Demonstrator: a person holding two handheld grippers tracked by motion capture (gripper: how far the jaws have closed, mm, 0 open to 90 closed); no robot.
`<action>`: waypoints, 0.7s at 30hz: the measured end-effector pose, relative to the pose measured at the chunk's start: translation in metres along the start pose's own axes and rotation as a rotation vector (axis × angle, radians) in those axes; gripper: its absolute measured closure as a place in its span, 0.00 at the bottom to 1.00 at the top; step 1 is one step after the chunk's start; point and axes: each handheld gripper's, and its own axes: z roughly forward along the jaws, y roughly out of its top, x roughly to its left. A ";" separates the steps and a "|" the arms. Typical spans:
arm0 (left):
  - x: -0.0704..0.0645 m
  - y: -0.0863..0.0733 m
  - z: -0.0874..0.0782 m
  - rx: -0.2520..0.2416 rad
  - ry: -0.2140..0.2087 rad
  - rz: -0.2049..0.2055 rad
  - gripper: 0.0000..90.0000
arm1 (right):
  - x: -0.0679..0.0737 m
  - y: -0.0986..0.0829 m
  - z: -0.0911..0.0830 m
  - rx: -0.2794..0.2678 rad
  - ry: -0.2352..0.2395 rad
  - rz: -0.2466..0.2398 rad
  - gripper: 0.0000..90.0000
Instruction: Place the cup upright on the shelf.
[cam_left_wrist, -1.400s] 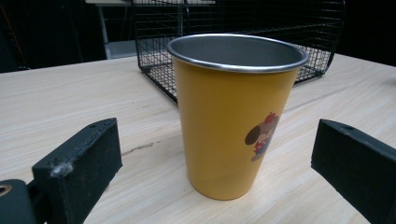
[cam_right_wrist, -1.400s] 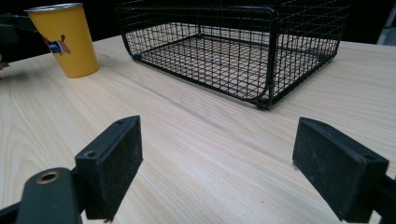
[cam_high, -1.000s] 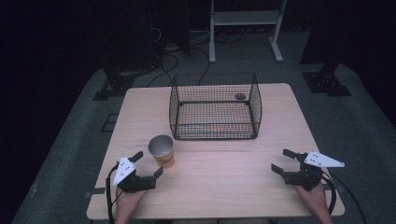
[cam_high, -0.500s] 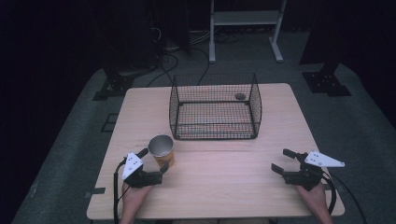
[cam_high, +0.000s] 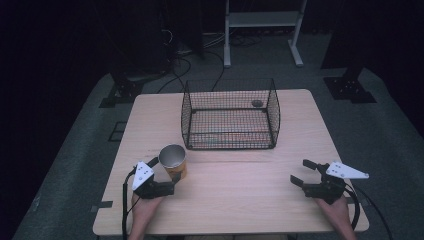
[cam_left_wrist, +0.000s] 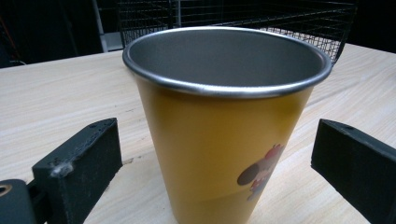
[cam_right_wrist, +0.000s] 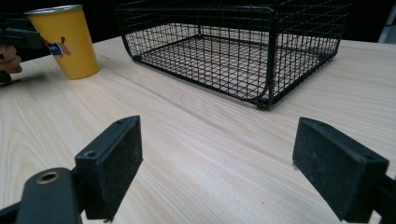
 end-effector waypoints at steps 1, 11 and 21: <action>0.000 0.001 0.002 -0.004 -0.003 -0.007 0.01 | 0.000 0.000 0.000 0.000 0.000 0.001 0.16; -0.001 0.003 0.011 -0.005 0.009 -0.009 0.01 | 0.000 0.000 0.000 0.000 0.002 -0.001 0.17; 0.000 0.004 0.017 -0.006 0.007 -0.026 0.04 | 0.000 0.000 0.000 0.001 0.002 0.001 0.17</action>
